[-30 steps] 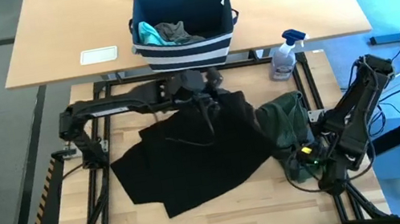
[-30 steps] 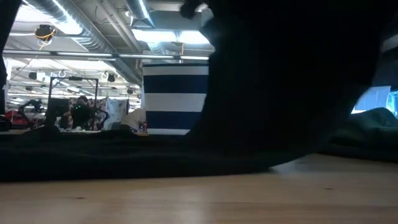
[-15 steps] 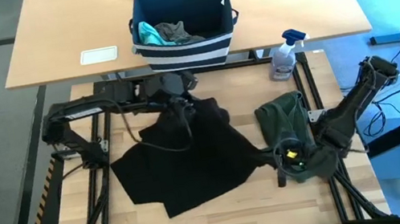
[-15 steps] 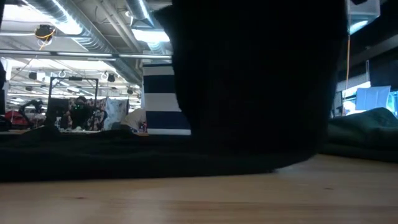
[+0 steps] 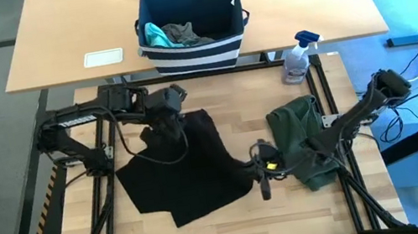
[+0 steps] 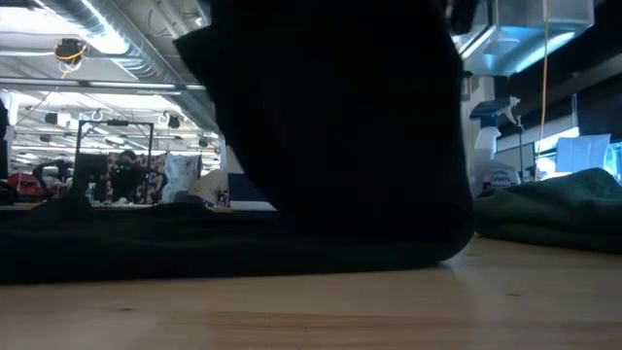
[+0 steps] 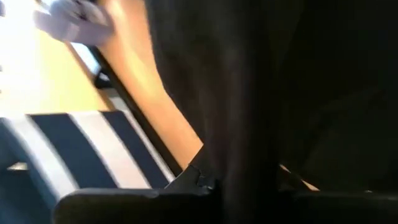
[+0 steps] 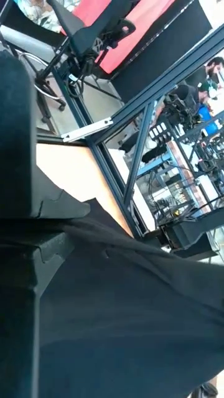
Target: Fold Laundry from Bin
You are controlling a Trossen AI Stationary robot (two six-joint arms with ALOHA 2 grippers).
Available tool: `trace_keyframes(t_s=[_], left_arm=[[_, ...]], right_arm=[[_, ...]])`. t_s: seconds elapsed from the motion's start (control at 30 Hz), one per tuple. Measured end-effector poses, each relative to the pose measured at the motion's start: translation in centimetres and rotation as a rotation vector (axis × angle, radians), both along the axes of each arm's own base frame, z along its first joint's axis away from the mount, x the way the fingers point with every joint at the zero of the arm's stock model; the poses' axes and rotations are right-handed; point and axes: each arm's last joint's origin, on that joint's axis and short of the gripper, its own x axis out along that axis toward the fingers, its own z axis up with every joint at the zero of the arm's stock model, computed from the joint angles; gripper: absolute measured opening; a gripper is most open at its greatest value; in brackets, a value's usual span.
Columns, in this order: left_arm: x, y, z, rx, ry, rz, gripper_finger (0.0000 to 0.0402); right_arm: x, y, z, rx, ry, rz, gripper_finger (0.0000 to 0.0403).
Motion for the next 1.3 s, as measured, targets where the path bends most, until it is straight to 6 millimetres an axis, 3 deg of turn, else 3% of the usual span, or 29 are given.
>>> trace_keyframes(t_s=[0.27,0.6,0.9,1.3], left_arm=[[-2.3,-0.3,-4.5,-0.022,0.029,0.002,0.0],[-5.7,-0.5,-8.5,-0.048,0.068,0.038,0.0],[-6.7,-1.2,-13.1,-0.108,0.202,0.042,0.0],[-8.1,-2.6,-16.3,-0.1,0.337,-0.004,0.0006]], right_arm=[[1.6,0.6,-1.8,0.018,-0.015,0.027,0.0],[4.3,0.4,-4.8,0.073,-0.03,0.06,0.0],[7.7,1.1,-6.6,0.1,0.02,0.138,0.0],[10.1,1.8,-7.5,0.083,0.08,0.169,0.0]])
